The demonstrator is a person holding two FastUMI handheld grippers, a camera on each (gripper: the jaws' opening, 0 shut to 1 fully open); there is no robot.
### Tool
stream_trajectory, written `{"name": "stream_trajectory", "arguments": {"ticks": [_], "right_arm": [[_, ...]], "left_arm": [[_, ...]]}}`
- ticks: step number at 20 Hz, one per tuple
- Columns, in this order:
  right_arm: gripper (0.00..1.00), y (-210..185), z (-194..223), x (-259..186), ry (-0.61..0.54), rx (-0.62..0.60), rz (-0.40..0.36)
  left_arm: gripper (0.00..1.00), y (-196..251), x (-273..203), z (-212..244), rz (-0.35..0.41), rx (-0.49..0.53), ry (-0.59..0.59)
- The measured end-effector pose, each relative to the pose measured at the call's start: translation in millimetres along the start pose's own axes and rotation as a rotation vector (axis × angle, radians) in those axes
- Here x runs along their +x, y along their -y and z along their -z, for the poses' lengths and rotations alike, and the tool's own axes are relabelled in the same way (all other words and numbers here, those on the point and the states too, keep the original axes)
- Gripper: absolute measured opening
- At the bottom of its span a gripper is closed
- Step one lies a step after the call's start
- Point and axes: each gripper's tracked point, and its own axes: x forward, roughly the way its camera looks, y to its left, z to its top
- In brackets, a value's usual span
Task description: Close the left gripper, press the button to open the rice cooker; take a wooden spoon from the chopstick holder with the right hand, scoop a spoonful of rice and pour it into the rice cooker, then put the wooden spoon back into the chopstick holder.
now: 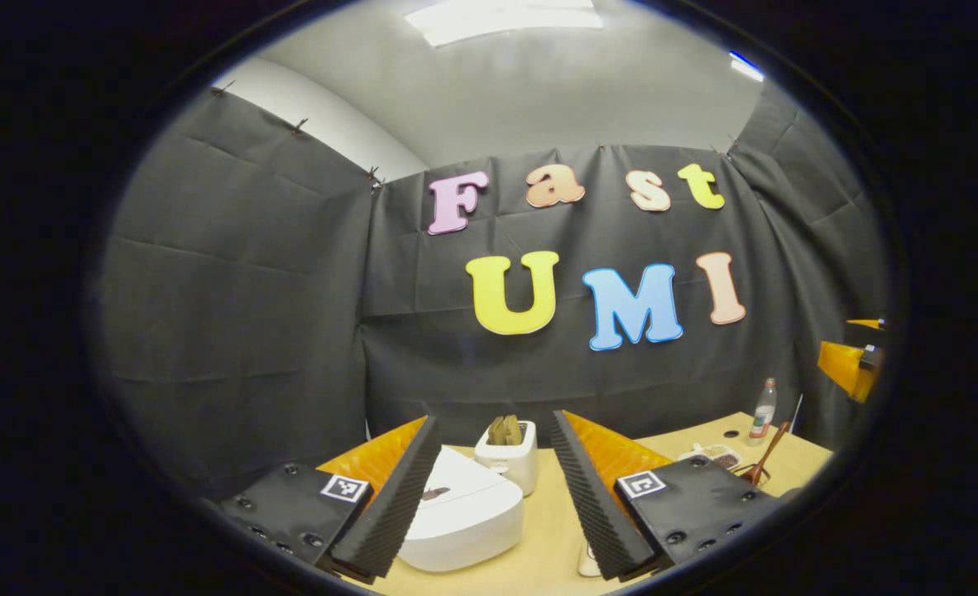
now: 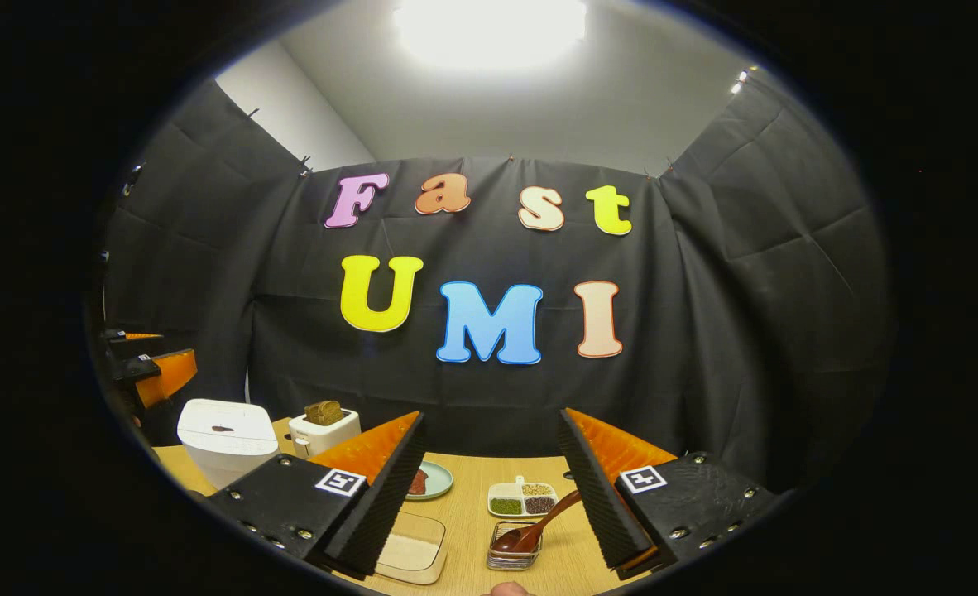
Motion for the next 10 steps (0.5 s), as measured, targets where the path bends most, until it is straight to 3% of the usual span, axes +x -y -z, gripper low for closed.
{"name": "stream_trajectory", "arguments": {"ticks": [3, 5, 10], "right_arm": [[0.96, -0.2, 1.8, 0.2, -0.004, -0.001, -0.003], [0.96, 0.0, 0.6, 0.6, -0.001, -0.001, -0.001], [0.96, -1.8, 1.1, 2.1, 0.001, 0.001, -0.004]], "left_arm": [[0.84, -2.6, 0.8, -2.5, 0.005, -0.014, 0.006], [0.7, -8.7, 3.0, -5.6, -0.008, -0.011, 0.017], [0.19, -16.8, 4.4, -6.3, -0.012, -0.012, 0.023]]}}
